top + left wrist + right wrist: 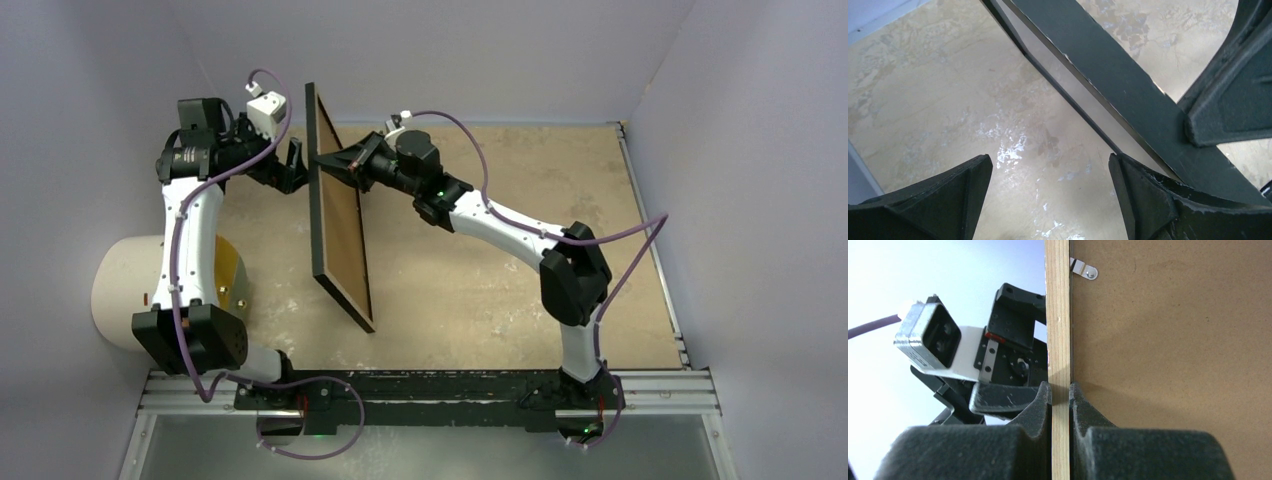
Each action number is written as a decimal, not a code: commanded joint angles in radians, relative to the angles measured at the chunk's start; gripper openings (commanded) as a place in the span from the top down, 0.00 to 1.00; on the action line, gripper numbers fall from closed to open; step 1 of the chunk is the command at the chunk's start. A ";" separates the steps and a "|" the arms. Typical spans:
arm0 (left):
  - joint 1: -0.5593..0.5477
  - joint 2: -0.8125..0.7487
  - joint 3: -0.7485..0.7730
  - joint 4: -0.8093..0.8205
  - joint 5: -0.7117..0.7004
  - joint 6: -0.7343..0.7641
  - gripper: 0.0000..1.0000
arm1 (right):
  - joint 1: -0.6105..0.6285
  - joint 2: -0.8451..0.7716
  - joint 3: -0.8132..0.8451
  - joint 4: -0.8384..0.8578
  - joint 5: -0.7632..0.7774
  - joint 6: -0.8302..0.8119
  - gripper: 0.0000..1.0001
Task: Put the photo into the frame
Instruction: Turn over the photo frame at the center of the board.
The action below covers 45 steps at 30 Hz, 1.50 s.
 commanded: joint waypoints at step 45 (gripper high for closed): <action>-0.356 0.250 -0.548 0.505 -0.731 0.254 0.06 | -0.423 -0.444 -0.669 -0.496 -0.145 -0.542 0.71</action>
